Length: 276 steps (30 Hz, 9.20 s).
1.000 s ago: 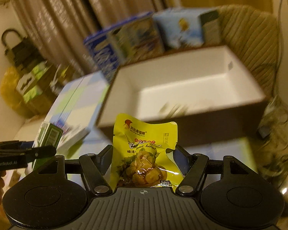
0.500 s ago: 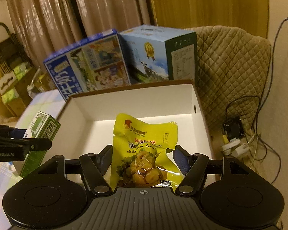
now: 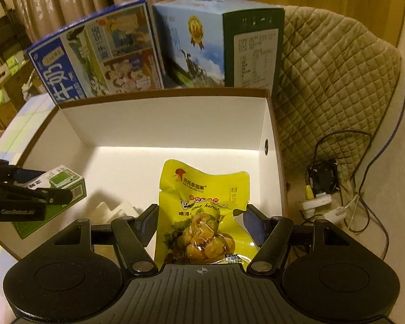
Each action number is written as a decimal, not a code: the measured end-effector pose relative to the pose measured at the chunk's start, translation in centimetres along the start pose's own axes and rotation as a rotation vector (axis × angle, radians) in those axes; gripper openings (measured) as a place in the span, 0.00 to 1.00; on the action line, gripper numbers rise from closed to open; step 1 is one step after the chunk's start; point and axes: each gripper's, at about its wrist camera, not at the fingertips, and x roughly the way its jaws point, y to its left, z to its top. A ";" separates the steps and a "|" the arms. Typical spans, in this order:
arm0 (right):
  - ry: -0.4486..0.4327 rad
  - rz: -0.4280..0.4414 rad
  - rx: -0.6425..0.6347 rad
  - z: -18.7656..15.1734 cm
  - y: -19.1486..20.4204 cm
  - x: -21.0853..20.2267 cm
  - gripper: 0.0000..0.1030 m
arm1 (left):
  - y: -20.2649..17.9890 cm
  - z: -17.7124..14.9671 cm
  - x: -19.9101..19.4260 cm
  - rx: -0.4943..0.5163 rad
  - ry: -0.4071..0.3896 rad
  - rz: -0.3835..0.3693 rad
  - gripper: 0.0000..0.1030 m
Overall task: Organize objects
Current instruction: 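Carry green box and yellow packet into the open box and release both, then withdraw both open tools from the box back toward the table items, then grasp the white pill bottle with the left tool while the right tool grasps the white ointment box, then lift and carry the pill bottle and ointment box over the open box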
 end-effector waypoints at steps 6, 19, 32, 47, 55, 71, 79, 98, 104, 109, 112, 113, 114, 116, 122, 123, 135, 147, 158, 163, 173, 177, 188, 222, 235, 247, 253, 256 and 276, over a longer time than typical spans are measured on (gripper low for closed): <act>0.020 -0.004 -0.041 0.3 -0.2 1.3 0.63 | -0.6 0.2 1.9 0.030 0.014 0.055 0.50; 0.002 -0.044 -0.188 0.8 0.6 2.1 0.65 | -0.6 0.7 1.6 0.032 -0.017 0.058 0.60; -0.097 0.008 -0.128 0.1 0.3 -1.5 0.69 | -0.3 -0.2 -2.8 0.013 -0.098 0.017 0.81; -0.156 0.100 0.043 -4.1 1.4 -8.7 0.69 | 0.4 -4.4 -11.3 -0.039 -0.167 0.016 0.91; -0.171 0.127 0.101 -6.0 2.9 -11.1 0.69 | 1.5 -7.3 -14.4 -0.085 -0.168 0.020 0.95; -0.164 0.053 0.166 -9.7 9.2 -14.2 0.69 | 6.3 -12.5 -17.8 -0.076 -0.174 -0.050 0.95; -0.142 0.032 0.183 -11.1 14.1 -14.4 0.69 | 11.1 -15.1 -19.1 -0.074 -0.170 -0.055 0.95; -0.052 0.040 0.179 -13.8 25.3 -11.3 0.69 | 21.4 -21.3 -19.6 -0.084 -0.123 -0.046 0.95; -0.020 0.069 0.140 -13.7 28.8 -9.5 0.69 | 24.8 -23.3 -19.8 -0.126 -0.105 -0.013 0.95; 0.011 0.094 0.100 -13.5 31.5 -7.7 0.69 | 27.3 -24.6 -20.0 -0.168 -0.100 0.022 0.95; 0.030 0.110 0.073 -13.2 33.0 -6.5 0.69 | 28.8 -25.2 -19.9 -0.192 -0.096 0.041 0.95; 0.037 0.116 0.066 -13.0 33.5 -6.0 0.69 | 29.2 -25.3 -19.9 -0.200 -0.095 0.048 0.95; 0.045 0.121 0.057 -12.9 34.0 -5.6 0.69 | 29.7 -25.5 -19.8 -0.209 -0.092 0.054 0.95; 0.053 0.130 0.040 -12.6 35.0 -4.9 0.69 | 30.6 -25.7 -19.7 -0.226 -0.090 0.067 0.95; 0.080 0.158 -0.002 -11.7 37.3 -2.7 0.69 | 32.8 -25.9 -18.9 -0.261 -0.082 0.100 0.95; 0.083 0.162 -0.005 -11.6 37.6 -2.3 0.69 | 33.2 -26.0 -18.8 -0.267 -0.081 0.104 0.95; 0.092 0.196 -0.003 -8.4 40.0 1.2 0.69 | 36.2 -25.9 -16.6 -0.311 -0.045 0.142 0.95; 0.107 0.203 0.023 -5.9 42.7 5.9 0.69 | 37.5 -25.9 -13.7 -0.321 -0.014 0.136 0.95; 0.158 0.130 0.094 -4.2 43.3 11.4 0.69 | 38.0 -24.9 -10.6 -0.271 0.001 0.124 0.95; 0.157 0.148 0.110 -4.5 41.8 12.2 0.59 | 37.8 -24.4 -8.9 -0.244 0.009 0.113 0.95; 0.157 0.097 0.106 -6.0 36.5 11.1 0.34 | 37.3 -23.4 -6.5 -0.123 -0.020 0.072 0.89; 0.154 0.080 0.109 -6.4 35.3 10.4 0.35 | 37.0 -23.1 -5.5 -0.066 -0.027 0.057 0.81; 0.164 0.052 0.030 -6.7 35.5 10.4 0.36 | 37.3 -22.0 -3.8 0.009 -0.035 0.011 0.44; 0.123 0.130 0.036 -11.9 33.7 3.7 0.34 | 33.4 -23.4 -11.4 -0.121 -0.033 0.047 0.40; 0.055 0.115 0.148 -14.4 25.6 -4.5 0.34 | 24.3 -21.7 -15.0 -0.046 -0.102 -0.052 0.40; -0.101 0.091 0.191 -11.3 16.1 -10.9 0.34 | 13.8 -15.7 -16.5 0.055 -0.206 -0.147 0.40; -0.173 0.087 0.176 -7.8 12.5 -11.9 0.34 | 9.2 -11.3 -15.8 0.094 -0.247 -0.172 0.40; -0.196 0.101 0.165 -5.8 11.1 -11.5 0.34 | 7.4 -8.9 -15.0 0.102 -0.256 -0.180 0.40; -0.089 0.091 0.129 2.9 4.8 -0.6 0.34 | 1.0 2.7 -3.9 0.113 -0.143 -0.120 0.40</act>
